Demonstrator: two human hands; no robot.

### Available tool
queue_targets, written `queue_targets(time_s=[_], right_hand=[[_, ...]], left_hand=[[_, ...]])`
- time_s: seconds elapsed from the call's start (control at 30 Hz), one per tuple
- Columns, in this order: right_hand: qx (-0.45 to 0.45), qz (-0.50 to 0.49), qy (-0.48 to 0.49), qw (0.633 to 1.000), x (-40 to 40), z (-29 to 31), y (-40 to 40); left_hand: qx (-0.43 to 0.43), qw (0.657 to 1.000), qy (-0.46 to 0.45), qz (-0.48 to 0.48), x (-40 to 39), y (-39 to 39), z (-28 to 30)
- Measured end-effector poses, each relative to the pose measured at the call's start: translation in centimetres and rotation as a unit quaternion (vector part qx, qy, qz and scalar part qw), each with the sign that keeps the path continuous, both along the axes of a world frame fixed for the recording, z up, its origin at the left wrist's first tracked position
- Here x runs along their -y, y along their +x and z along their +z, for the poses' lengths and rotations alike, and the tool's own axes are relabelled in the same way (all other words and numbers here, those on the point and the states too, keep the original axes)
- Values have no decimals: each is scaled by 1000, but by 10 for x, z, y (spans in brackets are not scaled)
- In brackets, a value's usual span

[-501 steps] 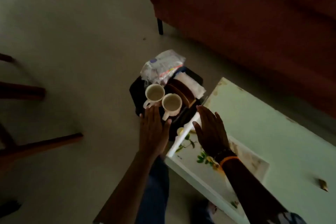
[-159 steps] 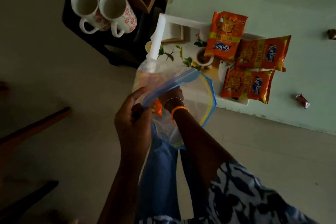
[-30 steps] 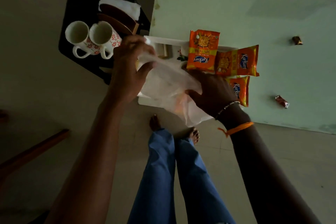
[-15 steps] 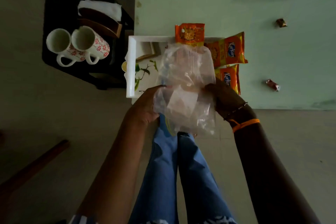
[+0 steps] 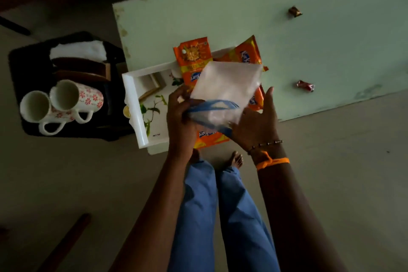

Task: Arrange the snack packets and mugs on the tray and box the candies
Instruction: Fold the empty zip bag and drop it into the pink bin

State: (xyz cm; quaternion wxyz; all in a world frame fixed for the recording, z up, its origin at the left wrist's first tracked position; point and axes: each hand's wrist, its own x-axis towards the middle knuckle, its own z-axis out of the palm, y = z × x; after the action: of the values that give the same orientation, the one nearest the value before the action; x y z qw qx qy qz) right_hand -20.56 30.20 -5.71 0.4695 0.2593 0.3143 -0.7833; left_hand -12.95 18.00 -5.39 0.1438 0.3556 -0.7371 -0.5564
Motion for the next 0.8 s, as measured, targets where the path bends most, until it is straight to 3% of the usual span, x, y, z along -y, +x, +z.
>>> queue_targets(time_s=[0.13, 0.2, 0.27, 0.33, 0.4, 0.43, 0.5, 0.57, 0.67, 0.8], right_hand=[[-62, 11, 8, 998, 1, 24, -16], [-97, 32, 70, 992, -1, 29, -21], [-167, 42, 179, 969, -4, 30, -29], [-191, 71, 258, 944, -9, 28, -41], [-195, 63, 252, 946, -19, 30, -53], [-193, 44, 251, 947, -26, 29, -59], [-142, -3, 231, 962, -35, 26, -74], [-111, -17, 233, 966, -44, 24, -87], [-66, -73, 192, 977, -68, 16, -110], [32, -171, 161, 971, -116, -2, -156]], left_hand=[[-17, 973, -152, -173, 8, -20, 9], [-17, 964, -163, -208, 9, -27, 14], [3, 964, -88, -251, 18, -38, 19], [13, 944, 129, -303, 27, -50, 24], [-5, 890, 377, -257, 29, -62, 29], [6, 881, 422, -213, 28, -72, 26], [70, 901, 393, -171, 18, -97, 21], [108, 900, 379, -188, 4, -121, 17], [100, 886, 397, -217, -26, -157, 16], [84, 888, 418, -172, -90, -202, 10]])
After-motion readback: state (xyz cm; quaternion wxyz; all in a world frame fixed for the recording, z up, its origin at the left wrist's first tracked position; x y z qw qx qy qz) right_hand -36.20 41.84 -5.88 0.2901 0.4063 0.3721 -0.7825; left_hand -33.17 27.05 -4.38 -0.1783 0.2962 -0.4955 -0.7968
